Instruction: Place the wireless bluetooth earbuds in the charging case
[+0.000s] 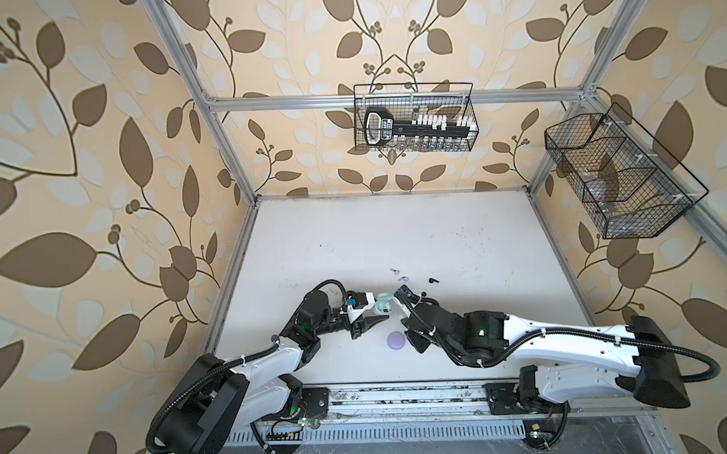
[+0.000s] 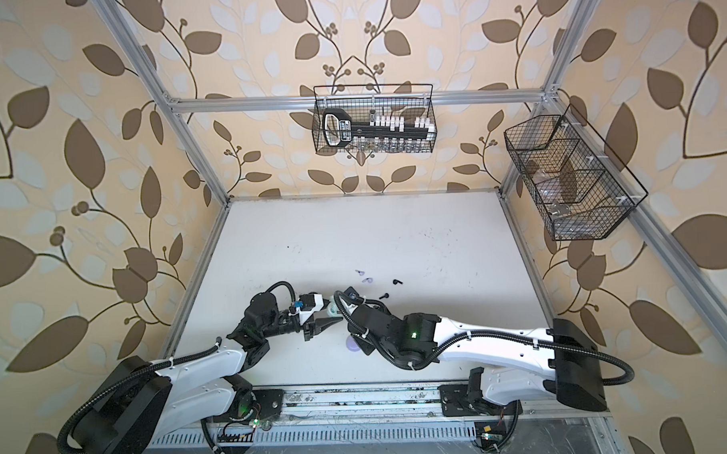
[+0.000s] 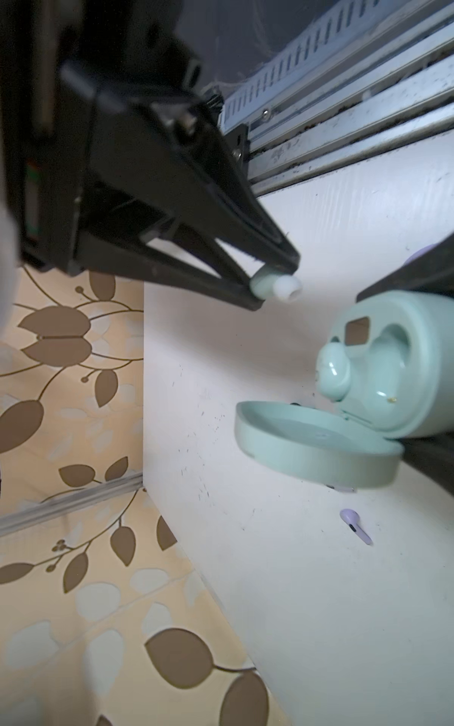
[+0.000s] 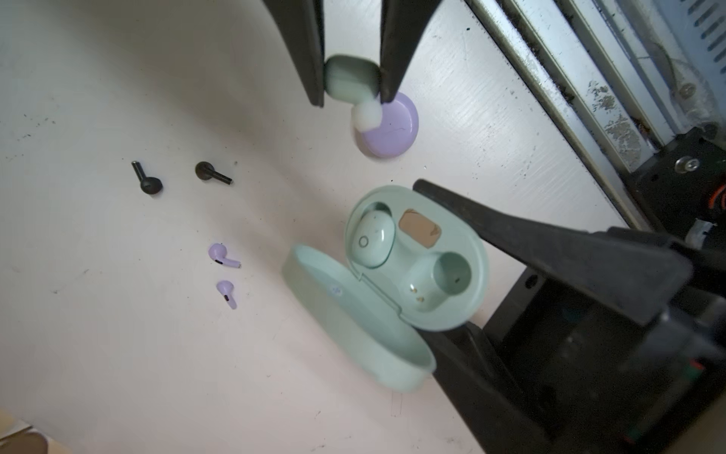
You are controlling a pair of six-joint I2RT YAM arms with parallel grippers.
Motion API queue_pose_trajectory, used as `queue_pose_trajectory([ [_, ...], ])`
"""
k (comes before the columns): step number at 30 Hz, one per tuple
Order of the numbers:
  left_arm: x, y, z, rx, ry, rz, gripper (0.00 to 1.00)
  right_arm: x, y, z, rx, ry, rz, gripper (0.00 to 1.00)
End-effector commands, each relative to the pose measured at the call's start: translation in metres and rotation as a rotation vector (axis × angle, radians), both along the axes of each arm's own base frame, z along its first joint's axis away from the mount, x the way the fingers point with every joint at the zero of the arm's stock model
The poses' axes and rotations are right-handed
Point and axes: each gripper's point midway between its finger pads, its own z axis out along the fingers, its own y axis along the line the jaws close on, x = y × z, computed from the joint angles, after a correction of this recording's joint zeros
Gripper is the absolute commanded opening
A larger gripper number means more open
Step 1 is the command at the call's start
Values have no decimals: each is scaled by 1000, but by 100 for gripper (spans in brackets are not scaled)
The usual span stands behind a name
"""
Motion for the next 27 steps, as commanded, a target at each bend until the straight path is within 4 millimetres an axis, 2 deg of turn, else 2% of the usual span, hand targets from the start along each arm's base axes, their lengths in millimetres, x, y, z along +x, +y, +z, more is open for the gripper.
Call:
queue_pose_trajectory([
  [1,-13,-10,10,12,-116,-118,0,-8,-9,-1,-31,-3,28,20],
  [6,-21,-14,7,37,-98,-183,0,-17,-4,10,1,-14,79,20],
  [13,-34,-17,6,57,-73,-271,0,-27,10,15,11,-7,149,20],
  [27,-53,-18,4,81,-62,-387,0,-29,35,23,0,-6,224,19],
])
